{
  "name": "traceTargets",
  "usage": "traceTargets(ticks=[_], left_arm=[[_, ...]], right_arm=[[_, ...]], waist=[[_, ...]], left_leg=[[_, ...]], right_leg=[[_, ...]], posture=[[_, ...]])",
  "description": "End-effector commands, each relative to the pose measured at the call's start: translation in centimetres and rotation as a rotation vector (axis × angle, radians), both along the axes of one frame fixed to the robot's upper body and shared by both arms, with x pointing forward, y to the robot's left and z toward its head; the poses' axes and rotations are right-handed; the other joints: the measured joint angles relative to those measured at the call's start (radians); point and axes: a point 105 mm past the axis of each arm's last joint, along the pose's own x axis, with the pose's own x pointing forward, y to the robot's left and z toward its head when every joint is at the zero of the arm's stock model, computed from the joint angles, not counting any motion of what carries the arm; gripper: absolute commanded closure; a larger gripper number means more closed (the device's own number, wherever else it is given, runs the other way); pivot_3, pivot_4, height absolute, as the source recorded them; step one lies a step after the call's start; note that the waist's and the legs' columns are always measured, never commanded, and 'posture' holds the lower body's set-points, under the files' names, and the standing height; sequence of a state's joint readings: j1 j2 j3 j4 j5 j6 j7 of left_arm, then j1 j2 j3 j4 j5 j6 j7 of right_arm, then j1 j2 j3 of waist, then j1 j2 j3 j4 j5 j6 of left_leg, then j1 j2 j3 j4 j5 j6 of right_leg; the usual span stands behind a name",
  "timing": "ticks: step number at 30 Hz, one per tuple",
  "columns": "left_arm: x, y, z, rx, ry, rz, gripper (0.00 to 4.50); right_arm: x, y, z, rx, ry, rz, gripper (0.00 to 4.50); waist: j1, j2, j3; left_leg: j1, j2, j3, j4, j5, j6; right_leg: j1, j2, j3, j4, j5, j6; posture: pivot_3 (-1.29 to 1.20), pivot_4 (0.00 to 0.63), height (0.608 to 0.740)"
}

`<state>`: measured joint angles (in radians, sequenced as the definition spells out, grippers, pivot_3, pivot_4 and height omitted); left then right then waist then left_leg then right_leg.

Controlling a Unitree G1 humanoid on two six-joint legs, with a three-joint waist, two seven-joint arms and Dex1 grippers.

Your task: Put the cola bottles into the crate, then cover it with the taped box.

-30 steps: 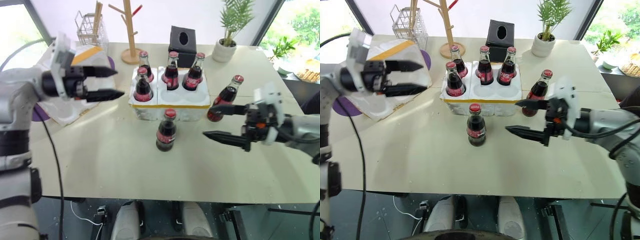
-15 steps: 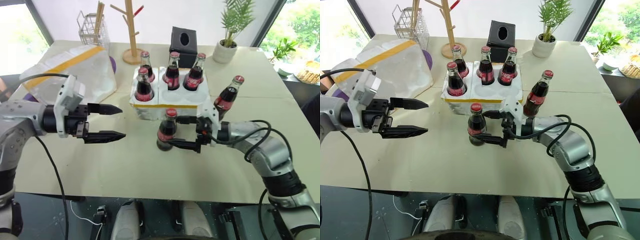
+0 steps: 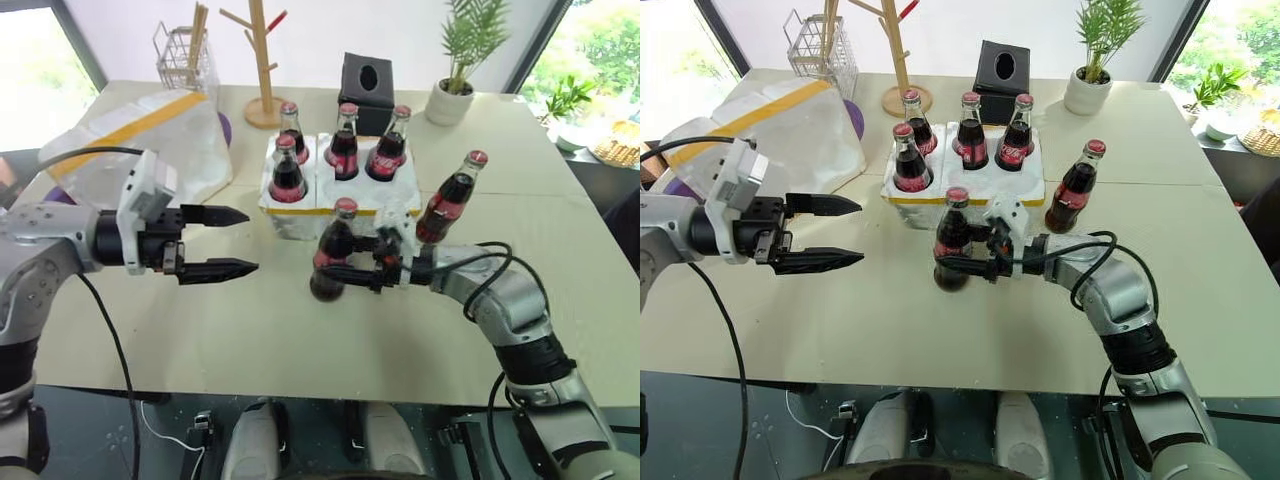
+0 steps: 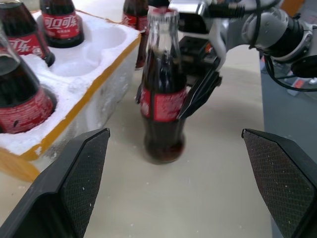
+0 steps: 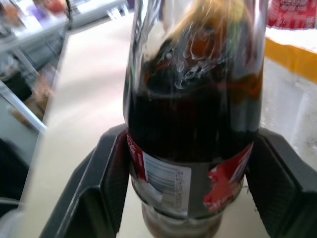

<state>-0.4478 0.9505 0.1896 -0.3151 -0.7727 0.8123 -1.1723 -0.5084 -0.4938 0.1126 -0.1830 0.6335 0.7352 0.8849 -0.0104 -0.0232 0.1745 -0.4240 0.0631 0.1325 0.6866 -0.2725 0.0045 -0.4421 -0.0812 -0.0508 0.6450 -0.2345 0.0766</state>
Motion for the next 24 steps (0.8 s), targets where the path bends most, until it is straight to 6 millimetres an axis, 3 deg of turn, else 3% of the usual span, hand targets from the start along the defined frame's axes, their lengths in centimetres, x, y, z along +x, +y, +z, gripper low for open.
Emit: traceTargets(ticks=[1, 4, 7, 9, 13, 18, 24], left_arm=[[0.3, -0.1, 1.2, -0.012, -0.068, 0.011, 0.00], [0.4, -0.1, 1.3, -0.023, -0.076, 0.017, 0.00], [0.8, -0.2, 1.5, -0.035, -0.092, 0.029, 0.00], [1.0, -0.3, 1.7, -0.047, -0.103, 0.035, 0.00], [1.2, -0.5, 1.8, -0.060, -0.114, 0.041, 0.00], [1.3, -0.6, 1.8, -0.060, -0.120, 0.045, 0.00], [1.3, -0.4, 1.8, -0.059, -0.124, 0.054, 0.00]], right_arm=[[-1.8, -0.2, 9.0, 0.195, -0.161, 0.114, 1.80], [-0.4, -0.4, 12.2, 0.234, -0.207, 0.051, 1.80], [3.0, -0.4, 14.1, 0.200, -0.293, -0.119, 1.80], [5.1, -0.4, 13.8, 0.151, -0.316, -0.215, 1.80], [7.3, 0.1, 12.1, 0.066, -0.358, -0.287, 1.80], [7.7, 0.9, 10.0, -0.015, -0.379, -0.274, 1.80], [8.9, 0.3, 8.9, -0.040, -0.356, -0.355, 1.80]], waist=[[-0.001, 0.001, 0.001], [-0.005, 0.001, 0.001], [-0.005, 0.001, 0.000], [-0.005, 0.000, 0.000], [-0.003, 0.000, 0.000], [-0.007, 0.001, 0.001], [-0.008, 0.001, 0.001]], left_leg=[[0.000, 0.000, 0.000, 0.000, 0.000, 0.000], [0.000, 0.000, 0.000, 0.000, 0.001, -0.001], [0.002, 0.000, 0.000, -0.001, 0.001, -0.001], [0.002, 0.000, 0.000, -0.001, 0.001, -0.001], [-0.001, 0.000, 0.000, -0.001, 0.001, -0.001], [-0.001, 0.000, 0.001, -0.002, 0.004, -0.007], [0.000, 0.000, 0.000, -0.002, 0.004, -0.007]], right_leg=[[0.000, 0.000, 0.000, 0.000, 0.000, 0.000], [-0.001, 0.000, 0.000, 0.002, 0.000, -0.001], [0.000, 0.001, 0.000, 0.002, -0.001, -0.002], [0.000, 0.001, 0.000, 0.002, -0.001, -0.002], [-0.002, 0.000, 0.000, 0.002, -0.001, -0.002], [-0.003, 0.001, 0.000, 0.002, -0.001, -0.002], [-0.002, 0.001, 0.000, 0.003, -0.001, -0.002]], posture=[[0.00, 0.150, 0.740], [0.00, 0.150, 0.740], [0.00, 0.150, 0.740], [0.00, 0.150, 0.740], [0.00, 0.150, 0.740], [0.00, 0.150, 0.740], [0.00, 0.150, 0.740]])
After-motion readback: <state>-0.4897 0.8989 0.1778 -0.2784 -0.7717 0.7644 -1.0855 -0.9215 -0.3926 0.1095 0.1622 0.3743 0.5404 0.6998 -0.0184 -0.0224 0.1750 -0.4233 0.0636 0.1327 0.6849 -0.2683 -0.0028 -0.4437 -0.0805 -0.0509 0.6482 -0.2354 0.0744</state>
